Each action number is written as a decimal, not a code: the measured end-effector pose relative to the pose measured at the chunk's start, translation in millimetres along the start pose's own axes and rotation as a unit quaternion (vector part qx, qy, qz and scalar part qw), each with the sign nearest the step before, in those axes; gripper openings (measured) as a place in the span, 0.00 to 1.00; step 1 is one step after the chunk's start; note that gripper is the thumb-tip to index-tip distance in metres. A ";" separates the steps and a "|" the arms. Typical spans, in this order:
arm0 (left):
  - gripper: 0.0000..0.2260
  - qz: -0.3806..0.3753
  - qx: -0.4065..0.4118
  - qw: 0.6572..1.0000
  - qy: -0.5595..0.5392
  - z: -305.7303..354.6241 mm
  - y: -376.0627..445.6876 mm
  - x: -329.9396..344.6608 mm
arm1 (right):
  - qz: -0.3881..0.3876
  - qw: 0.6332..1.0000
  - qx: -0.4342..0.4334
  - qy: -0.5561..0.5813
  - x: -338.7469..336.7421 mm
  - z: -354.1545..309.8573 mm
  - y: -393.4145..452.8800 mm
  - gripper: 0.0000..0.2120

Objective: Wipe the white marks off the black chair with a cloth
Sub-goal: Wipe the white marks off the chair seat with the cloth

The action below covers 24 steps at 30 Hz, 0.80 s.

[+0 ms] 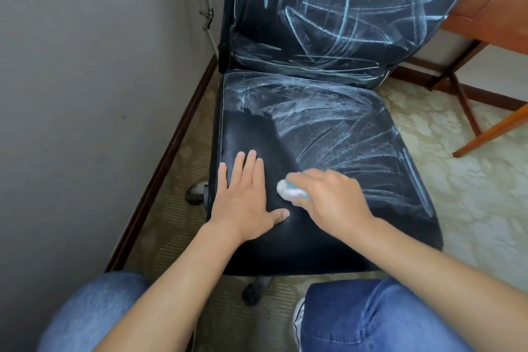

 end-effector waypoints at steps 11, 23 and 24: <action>0.57 0.028 -0.001 0.998 0.055 2.0 -2.7 10.1 | 0.050 0.989 0.137 -0.008 15.4 54.6 51.9 0.08; 0.56 0.081 -0.001 0.994 0.067 3.6 -5.2 11.5 | 0.078 0.986 0.133 0.065 12.8 29.8 -23.4 0.17; 0.55 0.094 0.001 0.993 0.066 4.9 -6.4 11.0 | 0.081 0.978 0.188 0.043 12.5 52.5 -27.4 0.17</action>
Point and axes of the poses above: each hand's wrist, its own y-axis towards the middle knuckle, its own x-axis out of the palm, z = x × y, the point moved 4 cm from there along y, towards the middle knuckle, and after that the axes turned 5 degrees about y, right-handed, at the moved point
